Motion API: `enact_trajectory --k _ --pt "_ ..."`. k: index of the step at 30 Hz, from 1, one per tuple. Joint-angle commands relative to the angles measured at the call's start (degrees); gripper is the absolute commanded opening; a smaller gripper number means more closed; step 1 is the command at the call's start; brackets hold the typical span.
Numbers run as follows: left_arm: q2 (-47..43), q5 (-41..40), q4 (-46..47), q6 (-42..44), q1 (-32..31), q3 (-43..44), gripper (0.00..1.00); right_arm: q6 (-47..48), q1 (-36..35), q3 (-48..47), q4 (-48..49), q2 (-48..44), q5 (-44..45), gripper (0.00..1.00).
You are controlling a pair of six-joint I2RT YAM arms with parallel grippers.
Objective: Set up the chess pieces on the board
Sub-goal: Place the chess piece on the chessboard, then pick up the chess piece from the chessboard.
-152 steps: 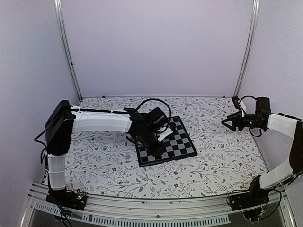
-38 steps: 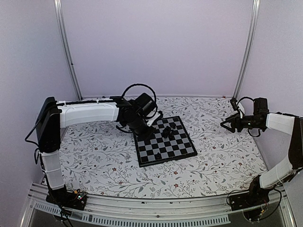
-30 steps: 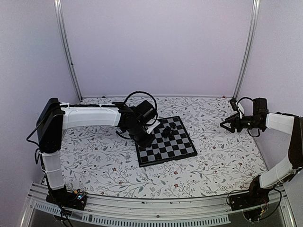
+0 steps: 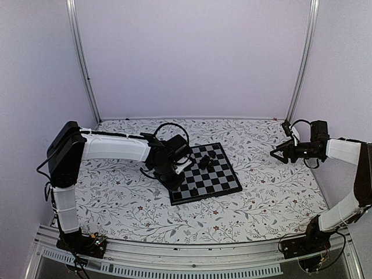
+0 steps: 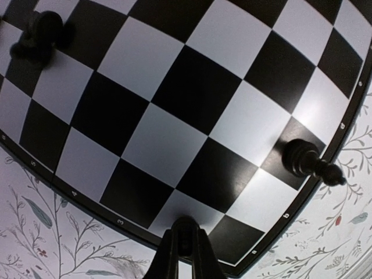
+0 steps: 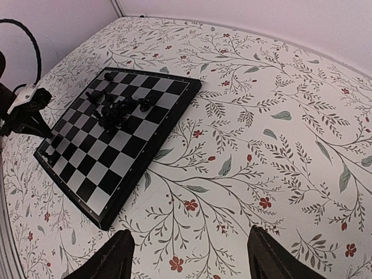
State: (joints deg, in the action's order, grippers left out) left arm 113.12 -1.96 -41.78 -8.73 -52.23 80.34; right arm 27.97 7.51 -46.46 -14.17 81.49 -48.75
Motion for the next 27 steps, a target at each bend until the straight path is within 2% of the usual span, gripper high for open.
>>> enact_trajectory --k 1,3,7,10,17,24,27 --pt "0.17 0.47 -0.32 -0.48 -0.16 -0.72 0.03 0.51 -0.41 -1.27 -0.85 0.46 -0.47 0.7" --pt "0.49 0.72 -0.46 -0.46 -0.22 -0.53 0.07 0.46 -0.39 -1.27 -0.94 0.51 -0.55 0.7" --pt "-0.05 0.81 -0.83 -0.5 -0.23 0.08 0.24 0.58 -0.39 -1.27 -0.94 0.38 -0.47 0.7" --pt "-1.74 0.33 -1.34 -0.35 -0.18 1.62 0.33 0.6 -0.41 -1.27 -0.95 0.33 -0.51 0.7" --pt "-3.46 -6.34 0.25 1.47 1.21 6.82 0.35 0.6 -0.39 -1.36 -1.03 0.76 -0.63 0.7" --pt "3.06 -2.71 8.26 2.62 6.04 13.02 0.3 1.01 -0.52 -1.59 -1.56 -0.06 -0.85 0.7" --pt "7.29 -0.98 9.54 2.98 7.19 17.76 0.34 1.12 -0.58 -1.27 -1.32 -0.87 -1.01 0.7"
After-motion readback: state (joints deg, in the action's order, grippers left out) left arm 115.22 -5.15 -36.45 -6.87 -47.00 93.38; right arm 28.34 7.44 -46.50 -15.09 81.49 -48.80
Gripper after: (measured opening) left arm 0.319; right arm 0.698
